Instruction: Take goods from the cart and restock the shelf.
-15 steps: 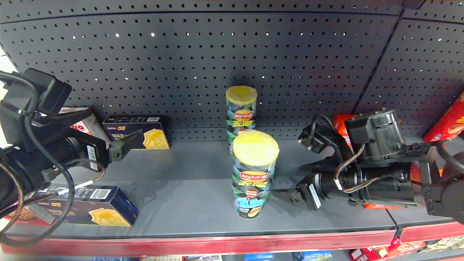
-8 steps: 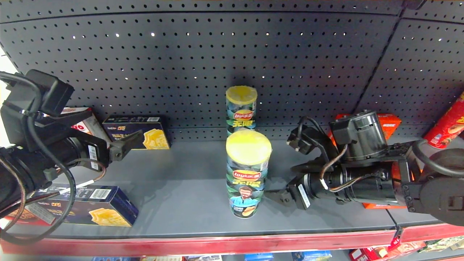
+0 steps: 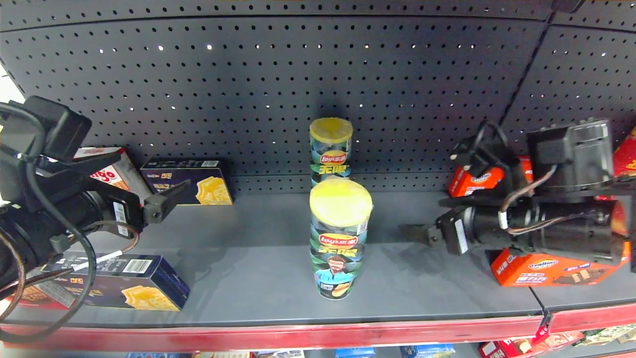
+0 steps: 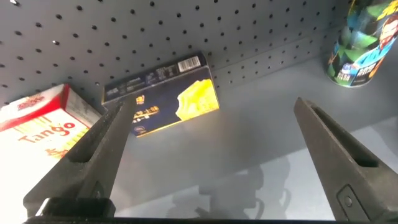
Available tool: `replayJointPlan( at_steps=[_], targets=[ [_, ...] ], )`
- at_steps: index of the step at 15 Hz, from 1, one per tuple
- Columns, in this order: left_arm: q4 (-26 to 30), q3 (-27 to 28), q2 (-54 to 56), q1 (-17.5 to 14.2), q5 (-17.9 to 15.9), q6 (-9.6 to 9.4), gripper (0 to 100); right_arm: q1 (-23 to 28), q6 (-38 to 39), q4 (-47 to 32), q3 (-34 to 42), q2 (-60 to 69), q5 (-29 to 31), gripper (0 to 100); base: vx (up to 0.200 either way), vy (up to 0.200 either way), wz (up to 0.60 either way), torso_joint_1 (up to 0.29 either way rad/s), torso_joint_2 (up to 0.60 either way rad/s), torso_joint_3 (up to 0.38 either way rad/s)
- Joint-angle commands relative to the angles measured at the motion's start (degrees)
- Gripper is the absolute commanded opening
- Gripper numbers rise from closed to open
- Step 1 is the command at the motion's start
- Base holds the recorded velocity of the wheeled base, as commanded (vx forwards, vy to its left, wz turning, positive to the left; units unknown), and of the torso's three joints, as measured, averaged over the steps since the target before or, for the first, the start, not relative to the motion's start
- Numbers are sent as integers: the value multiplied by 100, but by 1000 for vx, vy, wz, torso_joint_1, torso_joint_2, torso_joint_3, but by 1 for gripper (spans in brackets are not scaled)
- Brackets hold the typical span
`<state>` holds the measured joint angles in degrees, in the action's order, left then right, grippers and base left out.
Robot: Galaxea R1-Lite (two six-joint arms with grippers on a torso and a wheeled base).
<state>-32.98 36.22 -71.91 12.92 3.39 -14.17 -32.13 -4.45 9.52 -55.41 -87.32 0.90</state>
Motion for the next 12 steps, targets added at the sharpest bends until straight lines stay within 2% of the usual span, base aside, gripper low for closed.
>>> replayJointPlan(
  at_steps=[1,4,6,7,9,10,12],
  targets=[
    [37,-36,679,0,13,10,100,1043,-3,24,566,1710,112,100,0,0,0,0,0,0],
    [28,-326,1549,0,48,28,100,1851,-12,32,1744,3494,147,100,0,0,0,0,0,0],
    [133,-1003,2753,9,30,2,100,2211,-21,-29,2974,5252,253,100,0,0,0,0,0,0],
    [274,-1240,3122,26,30,-7,100,2238,-12,-47,3194,5621,244,100,0,0,0,0,0,0],
    [1223,-1978,4616,9,48,10,100,2378,-12,-486,3625,6728,288,100,0,0,0,0,0,0],
    [1918,-2233,5469,-9,65,19,100,2396,-12,-926,3809,7273,305,100,0,0,0,0,0,0],
    [3262,-2418,6717,-62,127,28,100,2440,-3,-1471,4205,8099,349,100,0,0,0,0,0,0]
  ],
)
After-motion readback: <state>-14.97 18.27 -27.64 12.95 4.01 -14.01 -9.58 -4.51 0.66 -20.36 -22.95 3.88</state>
